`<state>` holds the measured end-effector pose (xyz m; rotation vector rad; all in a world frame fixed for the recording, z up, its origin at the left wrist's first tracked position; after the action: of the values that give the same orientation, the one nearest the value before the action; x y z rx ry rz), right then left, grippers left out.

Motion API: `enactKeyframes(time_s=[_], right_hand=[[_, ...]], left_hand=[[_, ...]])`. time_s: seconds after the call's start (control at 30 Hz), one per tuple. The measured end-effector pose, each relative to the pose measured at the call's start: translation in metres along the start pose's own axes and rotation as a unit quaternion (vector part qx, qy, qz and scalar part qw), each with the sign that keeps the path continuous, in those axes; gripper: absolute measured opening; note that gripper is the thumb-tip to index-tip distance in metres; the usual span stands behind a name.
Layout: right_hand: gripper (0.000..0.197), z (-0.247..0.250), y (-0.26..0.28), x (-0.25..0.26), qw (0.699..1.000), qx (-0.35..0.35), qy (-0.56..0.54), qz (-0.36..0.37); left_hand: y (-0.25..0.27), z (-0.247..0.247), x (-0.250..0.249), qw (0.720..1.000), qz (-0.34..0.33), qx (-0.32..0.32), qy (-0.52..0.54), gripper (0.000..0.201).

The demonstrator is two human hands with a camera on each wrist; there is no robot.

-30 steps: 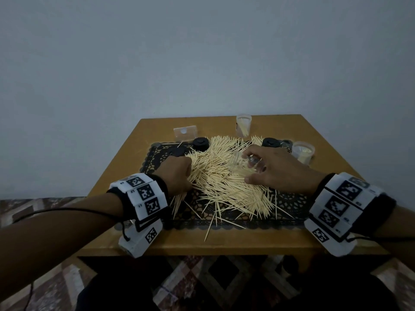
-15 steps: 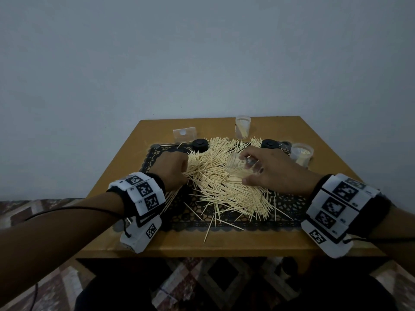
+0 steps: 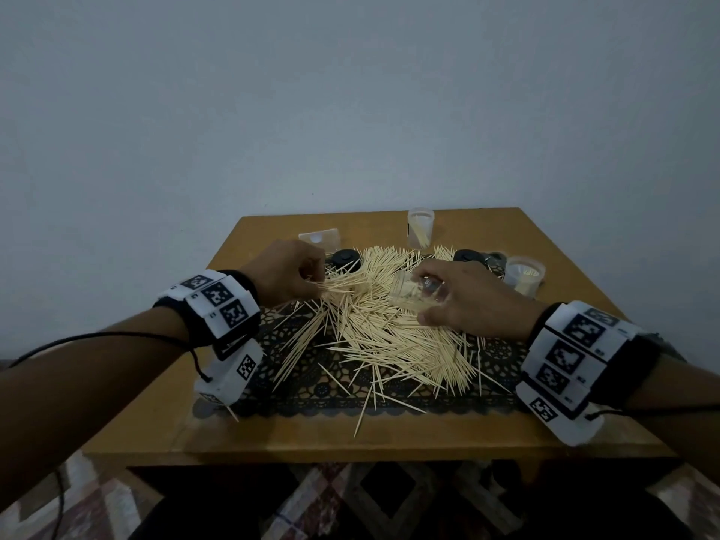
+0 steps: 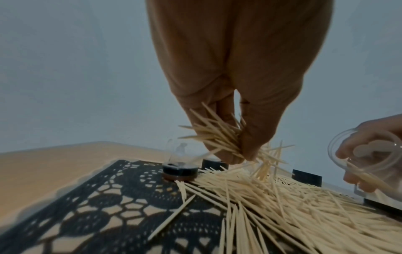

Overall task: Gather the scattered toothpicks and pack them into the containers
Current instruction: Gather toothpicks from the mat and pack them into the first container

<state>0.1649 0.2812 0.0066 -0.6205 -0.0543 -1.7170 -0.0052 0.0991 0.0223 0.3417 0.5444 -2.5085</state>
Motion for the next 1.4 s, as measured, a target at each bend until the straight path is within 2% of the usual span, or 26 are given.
enactKeyframes(time_s=[0.13,0.4,0.83,1.0,1.17,1.3,1.4], right_hand=[[0.054,0.001,-0.002,0.0,1.0,0.001,0.007,-0.005],[0.051,0.006,-0.005,-0.001,1.0,-0.007,0.019,-0.015],[0.055,0.002,-0.005,0.015,0.999,0.004,0.032,0.031],[0.058,-0.003,-0.005,0.017,0.999,0.014,0.027,0.027],[0.059,-0.006,-0.005,0.014,0.999,0.018,0.024,0.01],[0.059,-0.007,-0.005,0.013,0.999,0.022,0.027,0.003],[0.058,-0.007,-0.005,0.01,0.999,0.018,0.028,-0.005]], left_hand=[[-0.005,0.005,-0.005,1.0,-0.014,0.017,0.019,0.023],[-0.009,0.008,-0.027,0.993,-0.041,0.089,0.064,0.016],[-0.019,-0.007,-0.052,0.987,-0.072,0.128,0.069,0.011],[-0.022,-0.015,-0.057,0.988,-0.067,0.122,0.073,0.017],[-0.023,-0.021,-0.056,0.991,-0.04,0.089,0.095,0.027],[-0.025,-0.024,-0.059,0.993,-0.052,0.076,0.074,0.026],[-0.029,-0.027,-0.059,0.993,-0.037,0.069,0.093,0.025]])
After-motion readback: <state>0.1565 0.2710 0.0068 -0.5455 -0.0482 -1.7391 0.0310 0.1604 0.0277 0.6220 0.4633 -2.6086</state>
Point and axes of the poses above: each hand's wrist, its own y-axis away from the middle knuckle, its own z-axis out of the back of the hand, x = y × z, the point moved 4 cm from there along -y, towards the middle knuckle, and after that the axes turned 12 degrees about -x, right-handed, at the moved point
